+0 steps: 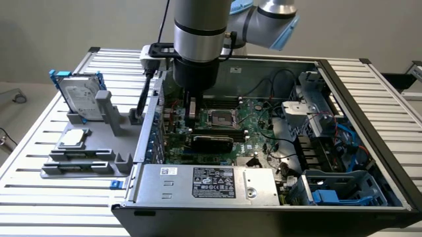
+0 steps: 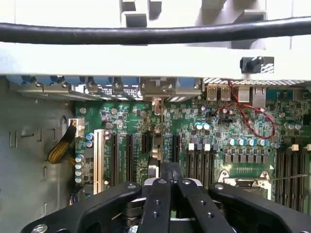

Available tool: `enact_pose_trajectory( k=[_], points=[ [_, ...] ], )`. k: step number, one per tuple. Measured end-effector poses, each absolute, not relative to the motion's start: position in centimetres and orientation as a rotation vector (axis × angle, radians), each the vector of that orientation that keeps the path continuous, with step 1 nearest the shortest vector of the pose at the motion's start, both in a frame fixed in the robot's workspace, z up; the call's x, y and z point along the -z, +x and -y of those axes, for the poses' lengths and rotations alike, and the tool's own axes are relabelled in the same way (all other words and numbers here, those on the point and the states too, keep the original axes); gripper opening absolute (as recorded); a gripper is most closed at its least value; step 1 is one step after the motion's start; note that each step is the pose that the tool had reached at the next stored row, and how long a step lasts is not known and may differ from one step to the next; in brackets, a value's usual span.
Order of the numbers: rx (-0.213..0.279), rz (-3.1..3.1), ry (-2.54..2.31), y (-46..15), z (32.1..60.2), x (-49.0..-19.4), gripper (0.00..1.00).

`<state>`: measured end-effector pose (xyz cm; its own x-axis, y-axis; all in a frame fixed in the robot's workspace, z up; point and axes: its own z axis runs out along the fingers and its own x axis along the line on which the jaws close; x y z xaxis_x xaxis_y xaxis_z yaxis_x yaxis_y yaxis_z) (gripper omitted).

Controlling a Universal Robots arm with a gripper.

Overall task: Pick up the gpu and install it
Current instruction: 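Press down on the gpu until it lock into place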

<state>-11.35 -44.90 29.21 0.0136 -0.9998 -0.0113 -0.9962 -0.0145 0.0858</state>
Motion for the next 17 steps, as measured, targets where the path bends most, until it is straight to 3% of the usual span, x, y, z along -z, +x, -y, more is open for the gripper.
enact_pose_trajectory(
  k=[17],
  points=[
    [0.102,2.159,2.19,-14.6,44.9,-29.5,0.11]
  ],
)
